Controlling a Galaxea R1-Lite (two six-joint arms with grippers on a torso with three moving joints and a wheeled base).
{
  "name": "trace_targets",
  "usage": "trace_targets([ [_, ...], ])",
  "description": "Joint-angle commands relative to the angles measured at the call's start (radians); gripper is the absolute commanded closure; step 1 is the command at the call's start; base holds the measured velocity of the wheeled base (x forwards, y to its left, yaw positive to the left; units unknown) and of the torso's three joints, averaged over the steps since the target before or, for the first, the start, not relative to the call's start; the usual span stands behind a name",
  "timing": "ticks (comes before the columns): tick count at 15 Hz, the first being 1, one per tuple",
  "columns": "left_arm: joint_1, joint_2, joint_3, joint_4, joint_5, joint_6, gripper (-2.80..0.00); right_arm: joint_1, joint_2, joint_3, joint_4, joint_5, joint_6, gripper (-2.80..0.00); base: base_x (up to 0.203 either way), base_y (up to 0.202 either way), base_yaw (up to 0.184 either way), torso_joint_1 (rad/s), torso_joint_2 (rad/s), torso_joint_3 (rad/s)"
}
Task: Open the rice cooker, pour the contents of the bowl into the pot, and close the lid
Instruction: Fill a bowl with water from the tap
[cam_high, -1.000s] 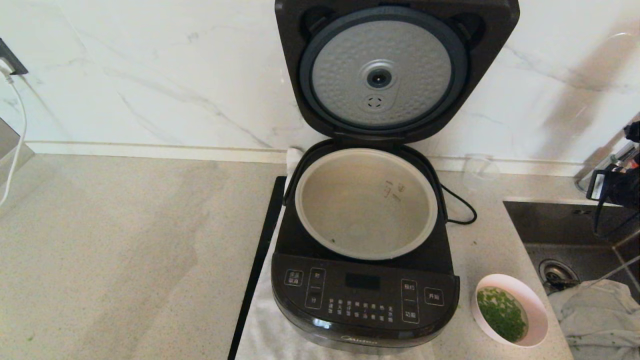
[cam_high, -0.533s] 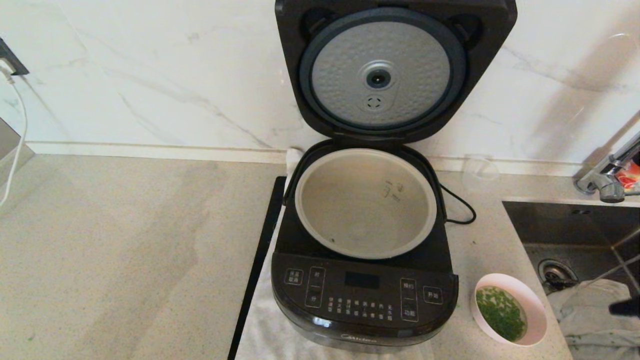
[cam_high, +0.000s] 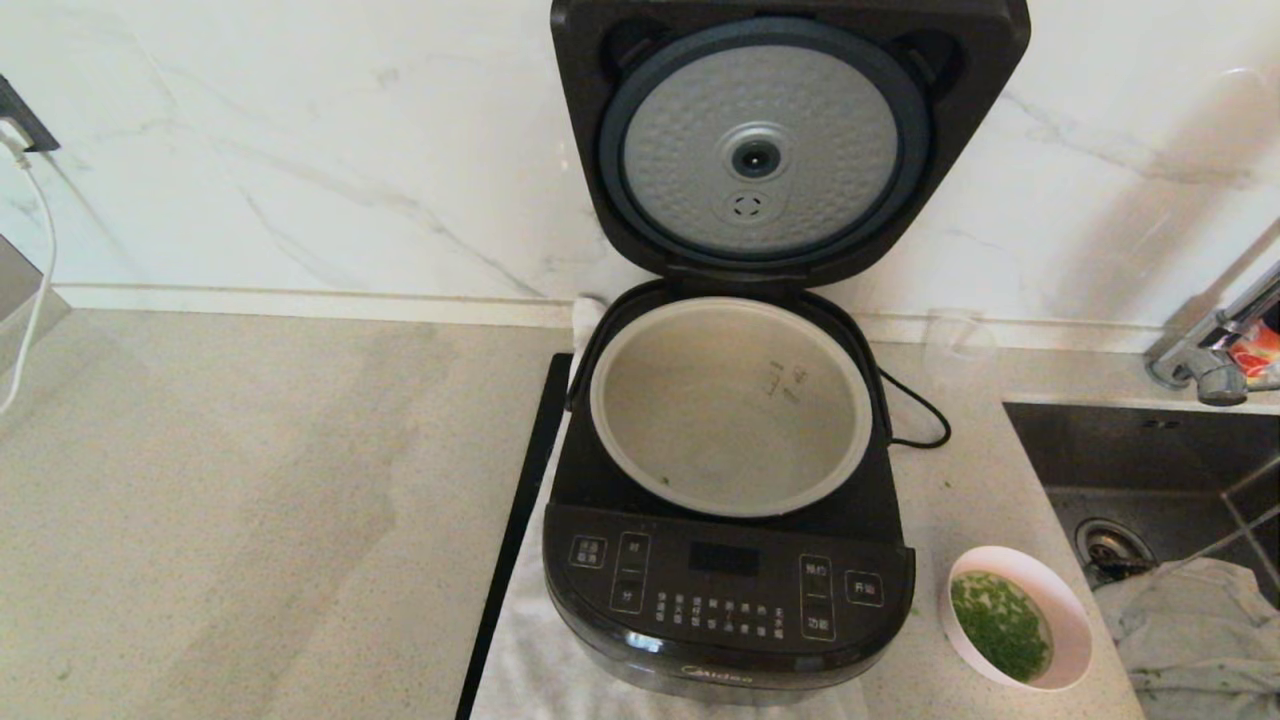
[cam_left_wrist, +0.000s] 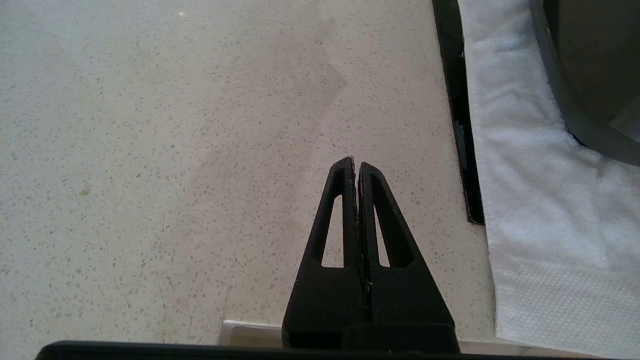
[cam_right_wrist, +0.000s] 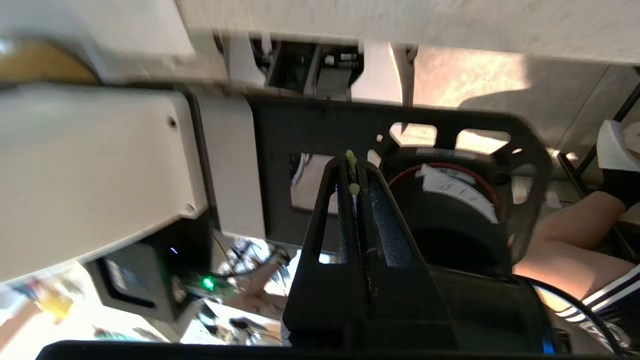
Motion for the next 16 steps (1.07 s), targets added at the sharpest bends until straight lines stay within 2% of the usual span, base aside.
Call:
trace_targets([
  [1, 0.0, -0.001, 0.0, 0.0, -0.001, 0.0, 0.0, 0.033, 0.001, 0.077, -0.066, 0.001, -0.001, 0.0, 0.0, 0.0, 0.0, 0.0, 0.0, 0.0],
  [6, 0.0, -0.001, 0.0, 0.0, -0.001, 0.0, 0.0, 0.084, 0.152, 0.134, -0.264, -0.025, 0.007, 0.0, 0.0, 0.0, 0.0, 0.0, 0.0, 0.0],
  [8, 0.0, 0.0, 0.0, 0.0, 0.0, 0.0, 0.0, 0.093, 0.216, 0.135, -0.317, -0.026, 0.009, -2.8, 0.0, 0.0, 0.0, 0.0, 0.0, 0.0],
  [14, 0.0, -0.001, 0.0, 0.0, 0.001, 0.0, 0.0, 0.105, 0.354, 0.125, -0.426, -0.034, 0.016, -2.8, 0.0, 0.0, 0.0, 0.0, 0.0, 0.0],
  [16, 0.0, -0.001, 0.0, 0.0, 0.001, 0.0, 0.0, 0.105, 0.38, 0.134, -0.479, -0.07, 0.021, -2.8, 0.0, 0.0, 0.0, 0.0, 0.0, 0.0],
])
